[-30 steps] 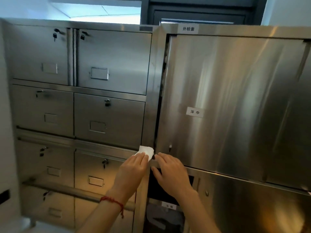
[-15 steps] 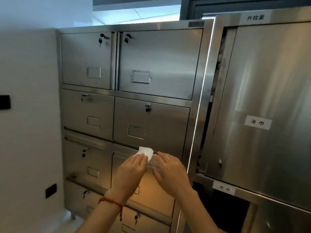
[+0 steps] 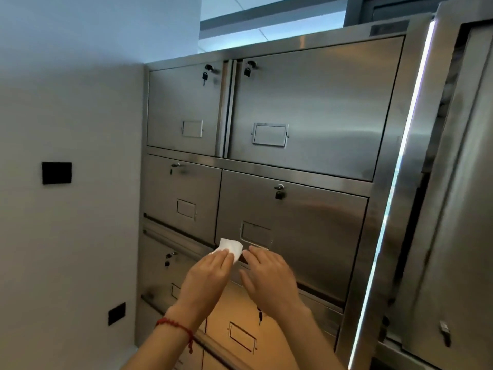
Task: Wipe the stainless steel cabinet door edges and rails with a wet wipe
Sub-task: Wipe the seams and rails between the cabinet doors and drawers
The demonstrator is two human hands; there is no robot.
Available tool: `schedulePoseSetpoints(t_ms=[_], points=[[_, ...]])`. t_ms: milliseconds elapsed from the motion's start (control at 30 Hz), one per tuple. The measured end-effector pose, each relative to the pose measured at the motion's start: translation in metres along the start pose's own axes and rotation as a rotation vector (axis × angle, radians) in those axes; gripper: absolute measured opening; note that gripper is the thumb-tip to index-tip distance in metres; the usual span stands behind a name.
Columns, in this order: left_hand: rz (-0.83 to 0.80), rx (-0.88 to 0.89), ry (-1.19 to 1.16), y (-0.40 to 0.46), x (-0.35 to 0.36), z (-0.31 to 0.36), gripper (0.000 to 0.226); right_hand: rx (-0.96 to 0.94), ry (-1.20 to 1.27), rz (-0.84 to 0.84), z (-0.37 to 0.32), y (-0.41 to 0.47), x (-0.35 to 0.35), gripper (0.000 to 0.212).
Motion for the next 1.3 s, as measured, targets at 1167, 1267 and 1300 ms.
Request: schedulePoseSetpoints(t_ms=[1167, 1267, 1300], points=[[0.005, 0.143, -0.043, 0.057, 0.046, -0.300, 0.066, -0.013, -0.140, 0.351, -0.111, 0.246, 0.114, 0.051], [-0.007, 0.196, -0.079, 0.059, 0.048, -0.321, 0.065, -0.001, -0.158, 0.354, -0.123, 0.260, 0.125, 0.049], [-0.005, 0.211, -0.095, 0.060, 0.050, -0.326, 0.065, -0.003, -0.162, 0.357, -0.126, 0.264, 0.128, 0.048]])
Point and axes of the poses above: each hand's wrist, its own y-axis towards the middle knuckle, its own x-axis out of the palm, z = x × y, the point moved 1 cm from there along y, towards the middle knuckle, and after that the axes turned 13 degrees about -y, right-handed, at the moved point
